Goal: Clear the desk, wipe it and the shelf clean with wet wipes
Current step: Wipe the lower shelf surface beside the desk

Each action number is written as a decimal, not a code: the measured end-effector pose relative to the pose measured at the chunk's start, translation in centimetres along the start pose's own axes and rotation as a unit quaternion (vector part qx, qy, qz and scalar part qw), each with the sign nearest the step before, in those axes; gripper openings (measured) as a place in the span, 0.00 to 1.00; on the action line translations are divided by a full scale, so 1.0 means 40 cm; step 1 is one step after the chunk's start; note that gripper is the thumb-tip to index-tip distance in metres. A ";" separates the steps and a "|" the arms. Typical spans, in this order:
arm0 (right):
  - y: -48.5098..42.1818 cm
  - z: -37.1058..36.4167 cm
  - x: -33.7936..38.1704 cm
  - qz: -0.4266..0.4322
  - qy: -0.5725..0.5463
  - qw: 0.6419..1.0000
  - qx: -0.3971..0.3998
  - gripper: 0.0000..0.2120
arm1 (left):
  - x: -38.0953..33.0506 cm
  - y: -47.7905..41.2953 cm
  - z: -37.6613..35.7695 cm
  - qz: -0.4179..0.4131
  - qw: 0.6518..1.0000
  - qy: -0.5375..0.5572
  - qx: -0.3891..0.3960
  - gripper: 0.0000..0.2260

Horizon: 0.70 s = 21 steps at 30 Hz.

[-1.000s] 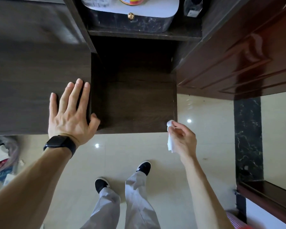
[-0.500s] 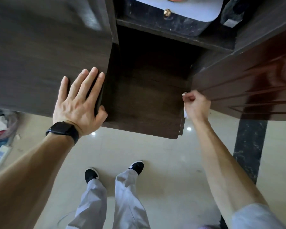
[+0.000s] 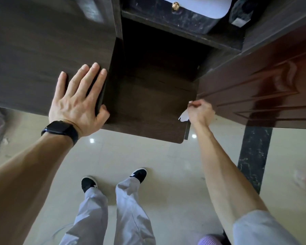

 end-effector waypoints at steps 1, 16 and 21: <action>0.020 0.004 -0.011 -0.012 -0.012 1.000 0.004 0.03 | -0.001 0.000 0.000 -0.001 1.000 0.001 0.001 0.36; 0.162 0.007 -0.041 0.044 0.015 0.999 -0.010 0.04 | -0.001 -0.009 0.003 -0.003 1.000 0.005 -0.001 0.37; 0.178 0.005 -0.062 0.044 0.027 0.998 0.037 0.03 | 0.002 -0.007 -0.006 0.000 1.000 0.007 0.004 0.38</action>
Point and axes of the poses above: each hand's wrist, its own y-axis away from the middle knuckle, its own z-axis out of the back of the hand, x = y × z, the point moved 3 cm from there along -y, towards the middle knuckle, and after that the axes turned 15 degrees about z, right-handed, at the moved point
